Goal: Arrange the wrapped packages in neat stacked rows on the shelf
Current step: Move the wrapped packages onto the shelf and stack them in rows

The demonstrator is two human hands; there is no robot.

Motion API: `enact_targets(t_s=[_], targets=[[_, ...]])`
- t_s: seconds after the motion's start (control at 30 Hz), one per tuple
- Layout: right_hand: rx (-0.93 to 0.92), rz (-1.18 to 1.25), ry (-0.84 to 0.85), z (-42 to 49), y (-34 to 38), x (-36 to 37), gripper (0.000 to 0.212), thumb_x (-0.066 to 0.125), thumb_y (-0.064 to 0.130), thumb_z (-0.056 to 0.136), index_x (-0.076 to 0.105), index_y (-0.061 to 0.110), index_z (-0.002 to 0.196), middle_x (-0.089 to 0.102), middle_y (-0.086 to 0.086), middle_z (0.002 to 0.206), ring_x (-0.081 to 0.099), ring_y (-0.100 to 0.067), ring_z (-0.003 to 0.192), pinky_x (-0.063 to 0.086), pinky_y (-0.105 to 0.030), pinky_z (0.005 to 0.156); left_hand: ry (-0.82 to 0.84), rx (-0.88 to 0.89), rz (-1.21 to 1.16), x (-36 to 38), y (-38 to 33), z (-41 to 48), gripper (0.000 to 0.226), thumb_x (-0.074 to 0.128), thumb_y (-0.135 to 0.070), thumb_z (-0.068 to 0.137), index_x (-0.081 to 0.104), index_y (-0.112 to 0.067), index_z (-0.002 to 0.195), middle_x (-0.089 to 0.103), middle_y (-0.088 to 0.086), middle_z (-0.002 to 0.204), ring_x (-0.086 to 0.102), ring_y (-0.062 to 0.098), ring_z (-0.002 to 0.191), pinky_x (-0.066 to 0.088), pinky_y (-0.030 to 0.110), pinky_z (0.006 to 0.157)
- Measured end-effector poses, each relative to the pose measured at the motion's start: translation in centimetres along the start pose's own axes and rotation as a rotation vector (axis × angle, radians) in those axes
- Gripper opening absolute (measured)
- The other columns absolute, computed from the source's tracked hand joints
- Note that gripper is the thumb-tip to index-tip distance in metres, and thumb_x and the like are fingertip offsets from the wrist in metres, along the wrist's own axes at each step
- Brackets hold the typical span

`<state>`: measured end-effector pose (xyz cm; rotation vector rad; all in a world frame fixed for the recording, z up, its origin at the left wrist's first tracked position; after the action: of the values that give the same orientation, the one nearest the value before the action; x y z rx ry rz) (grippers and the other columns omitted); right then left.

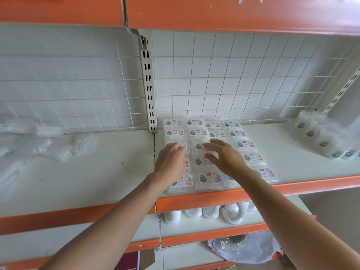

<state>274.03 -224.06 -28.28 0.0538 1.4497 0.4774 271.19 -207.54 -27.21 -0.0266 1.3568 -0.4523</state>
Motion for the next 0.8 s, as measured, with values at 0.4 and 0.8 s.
enact_targets(t_s=[0.4,0.8], targets=[[-0.001,0.021,0.018,0.8,0.8,0.5,0.042,0.051,0.031,0.098,0.048,0.027,0.14,0.038,0.0,0.152,0.04,-0.021,0.135,0.037,-0.038,0.105,-0.006,0.037,0.054,0.3,-0.5,-0.3,0.049,0.045,-0.005,0.093,0.044,-0.01,0.142,0.046,0.007,0.14,0.038,0.023,0.13,0.031,0.034,0.108],[0.01,-0.001,0.033,0.8,1.0,0.8,0.044,0.048,0.034,0.099,0.045,0.026,0.141,0.032,-0.004,0.154,0.03,-0.023,0.141,0.03,-0.042,0.112,-0.073,-0.006,0.033,-0.6,0.1,-0.9,0.043,0.049,-0.011,0.093,0.05,-0.009,0.136,0.044,0.009,0.14,0.033,0.023,0.135,0.029,0.036,0.114]])
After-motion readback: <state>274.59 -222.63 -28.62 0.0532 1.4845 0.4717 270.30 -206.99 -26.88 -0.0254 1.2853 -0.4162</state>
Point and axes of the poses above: each hand's wrist, its own z-axis towards the middle knuckle, its own x-axis out of the palm, y = z × x, the point moved 8 cm from there along z, towards the middle knuckle
